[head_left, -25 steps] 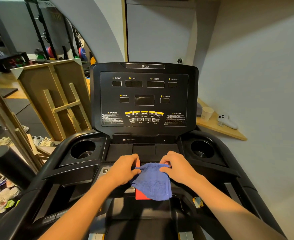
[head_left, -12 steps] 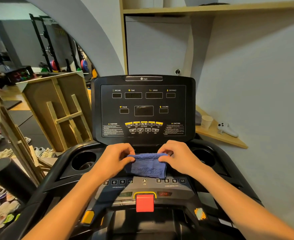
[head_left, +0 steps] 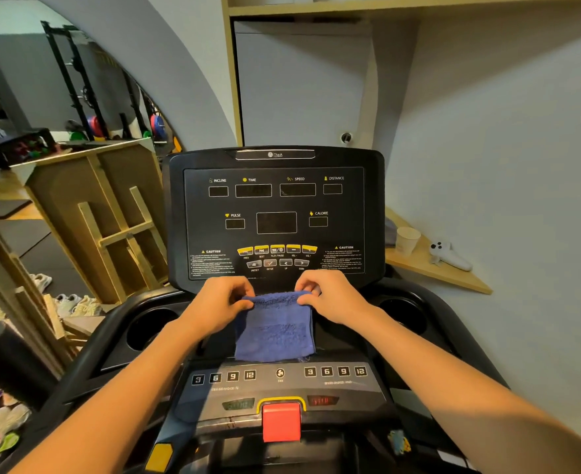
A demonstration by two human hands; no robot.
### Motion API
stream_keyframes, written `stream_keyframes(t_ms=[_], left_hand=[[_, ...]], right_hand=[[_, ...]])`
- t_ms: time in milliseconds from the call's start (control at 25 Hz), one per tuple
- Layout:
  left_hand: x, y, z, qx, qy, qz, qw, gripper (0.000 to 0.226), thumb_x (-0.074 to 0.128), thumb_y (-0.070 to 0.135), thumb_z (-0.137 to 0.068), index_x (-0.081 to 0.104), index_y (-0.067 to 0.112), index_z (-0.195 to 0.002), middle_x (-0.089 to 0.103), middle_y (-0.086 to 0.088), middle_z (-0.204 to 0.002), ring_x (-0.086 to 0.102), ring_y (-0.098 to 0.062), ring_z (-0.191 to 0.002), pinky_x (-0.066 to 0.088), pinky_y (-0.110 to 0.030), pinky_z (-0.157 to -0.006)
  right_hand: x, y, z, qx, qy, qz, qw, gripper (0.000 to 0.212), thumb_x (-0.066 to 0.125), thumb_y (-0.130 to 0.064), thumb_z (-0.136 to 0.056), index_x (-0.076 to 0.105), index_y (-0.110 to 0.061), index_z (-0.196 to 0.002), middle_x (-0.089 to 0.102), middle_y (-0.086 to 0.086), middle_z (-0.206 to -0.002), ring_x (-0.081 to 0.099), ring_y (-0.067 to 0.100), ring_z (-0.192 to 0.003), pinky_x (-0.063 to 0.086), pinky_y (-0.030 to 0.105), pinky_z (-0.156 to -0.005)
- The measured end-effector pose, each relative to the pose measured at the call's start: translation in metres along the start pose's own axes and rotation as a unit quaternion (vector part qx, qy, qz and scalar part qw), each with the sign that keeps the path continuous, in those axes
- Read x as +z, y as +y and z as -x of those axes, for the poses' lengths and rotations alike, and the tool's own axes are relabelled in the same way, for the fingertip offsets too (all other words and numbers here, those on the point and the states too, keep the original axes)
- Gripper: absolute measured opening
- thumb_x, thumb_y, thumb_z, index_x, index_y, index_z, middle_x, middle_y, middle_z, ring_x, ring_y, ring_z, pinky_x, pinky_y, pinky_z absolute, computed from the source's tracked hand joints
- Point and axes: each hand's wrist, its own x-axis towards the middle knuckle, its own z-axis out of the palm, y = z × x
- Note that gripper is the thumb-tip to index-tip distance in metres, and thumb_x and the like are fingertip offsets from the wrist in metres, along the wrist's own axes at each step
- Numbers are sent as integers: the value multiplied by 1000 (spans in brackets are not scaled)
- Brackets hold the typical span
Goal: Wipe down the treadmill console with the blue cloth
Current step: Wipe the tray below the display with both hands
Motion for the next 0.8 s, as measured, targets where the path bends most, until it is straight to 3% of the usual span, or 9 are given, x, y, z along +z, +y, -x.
stream_keyframes(t_ms=[240, 360, 480, 640, 720, 800], left_hand=[[15, -29, -37, -13, -57, -36, 998, 9, 74, 21, -82, 68, 28, -81, 67, 12, -80, 62, -3, -75, 45, -19, -69], [19, -31, -45, 26, -54, -73, 996, 9, 76, 27, -79, 67, 25, -78, 66, 9, -75, 60, -5, -69, 43, -19, -65], [27, -32, -42, 69, -20, -152, 986, 19, 75, 33, -77, 58, 25, -81, 56, 8, -77, 56, -13, -72, 41, -26, -63], [41, -25, -26, 34, 86, -150, 984, 35, 75, 27, -75, 48, 23, -96, 49, 3, -93, 54, -19, -74, 45, -32, -59], [52, -21, -13, 89, 102, -125, 983, 30, 73, 19, -77, 49, 19, -95, 50, 0, -93, 54, -20, -73, 43, -32, -57], [66, -27, -2, 166, 46, -145, 974, 21, 69, 14, -81, 57, 16, -97, 54, -2, -95, 58, -22, -79, 48, -33, -62]], right_hand=[[18, 19, -30, 8, -40, 65, 997, 10, 73, -17, -90, 74, -15, -100, 68, 0, -97, 60, 10, -79, 49, 19, -71], [24, 22, -34, -29, -38, 135, 990, 12, 70, -19, -92, 73, -14, -103, 65, 4, -102, 60, 15, -88, 49, 23, -76], [31, 24, -31, -51, -23, 186, 981, 18, 69, -18, -93, 65, -14, -110, 58, 3, -111, 61, 20, -92, 49, 25, -75], [39, 22, -18, -97, 28, 197, 975, 17, 67, -14, -93, 60, -15, -108, 55, 3, -110, 60, 20, -87, 46, 25, -68], [48, 23, -10, -141, 1, 211, 967, 14, 65, -13, -94, 63, -14, -108, 59, 4, -109, 58, 20, -94, 50, 29, -73], [59, 27, -4, -161, -70, 250, 952, 20, 61, -14, -97, 66, -13, -116, 62, 6, -117, 57, 23, -108, 53, 37, -85]])
